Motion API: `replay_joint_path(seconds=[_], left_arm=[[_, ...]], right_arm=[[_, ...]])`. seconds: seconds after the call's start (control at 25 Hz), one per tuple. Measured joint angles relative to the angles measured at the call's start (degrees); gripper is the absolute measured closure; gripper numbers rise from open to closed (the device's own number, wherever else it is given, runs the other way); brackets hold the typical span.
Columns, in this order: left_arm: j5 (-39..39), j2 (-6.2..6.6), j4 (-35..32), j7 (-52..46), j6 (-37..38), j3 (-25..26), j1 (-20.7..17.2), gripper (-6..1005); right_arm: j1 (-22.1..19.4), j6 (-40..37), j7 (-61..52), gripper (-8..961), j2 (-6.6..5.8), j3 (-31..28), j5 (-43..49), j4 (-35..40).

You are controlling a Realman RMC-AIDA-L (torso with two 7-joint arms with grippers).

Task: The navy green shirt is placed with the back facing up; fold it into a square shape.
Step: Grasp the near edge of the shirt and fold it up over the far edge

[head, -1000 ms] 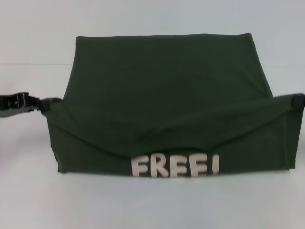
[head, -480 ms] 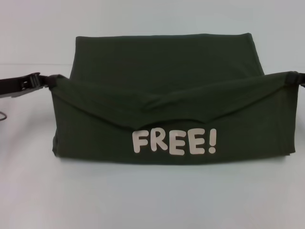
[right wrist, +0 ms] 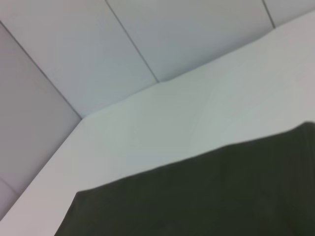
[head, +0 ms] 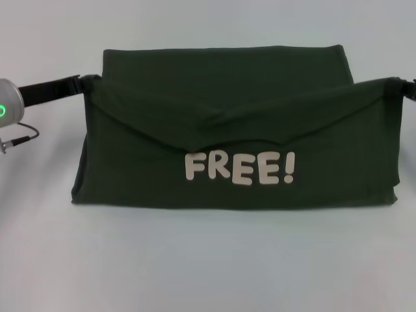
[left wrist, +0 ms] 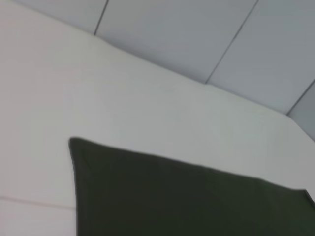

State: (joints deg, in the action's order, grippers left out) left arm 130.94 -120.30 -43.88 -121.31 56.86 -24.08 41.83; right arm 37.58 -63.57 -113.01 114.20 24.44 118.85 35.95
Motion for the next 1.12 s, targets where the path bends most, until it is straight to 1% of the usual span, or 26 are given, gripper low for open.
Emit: replay_joint_path(seconds=[0.32,0.48,0.64,0.76,0.88,1.12], left_arm=[[-3.72,-0.29,0.43,2.31,-3.29,-0.21,0.33,924],[-3.81,-1.10,0.88,3.16,-5.81,-1.04,0.22,920],[-4.28,-1.99,1.12,4.15,-8.34,-2.14,0.16,916],[-5.17,-2.79,1.21,4.74,-10.89,-3.88,0.08,914],[-5.38,-3.40,1.75,5.04,-13.94,-6.14,0.11,911],[-8.24,-3.62,4.43,5.10,-19.93,-10.97,0.30,905]], right_arm=[[1.48,5.14,2.38,866,0.88,0.60,-2.15,-0.24],[1.68,9.96,2.53,863,1.80,4.43,-2.47,-0.37],[1.97,14.00,3.40,861,2.94,6.98,-2.57,-0.37],[2.17,16.73,4.66,859,3.94,7.84,-2.58,-0.42],[2.29,18.97,4.95,857,4.49,9.02,-2.58,-0.44],[2.41,22.61,5.19,854,5.17,10.46,-2.58,-0.66]])
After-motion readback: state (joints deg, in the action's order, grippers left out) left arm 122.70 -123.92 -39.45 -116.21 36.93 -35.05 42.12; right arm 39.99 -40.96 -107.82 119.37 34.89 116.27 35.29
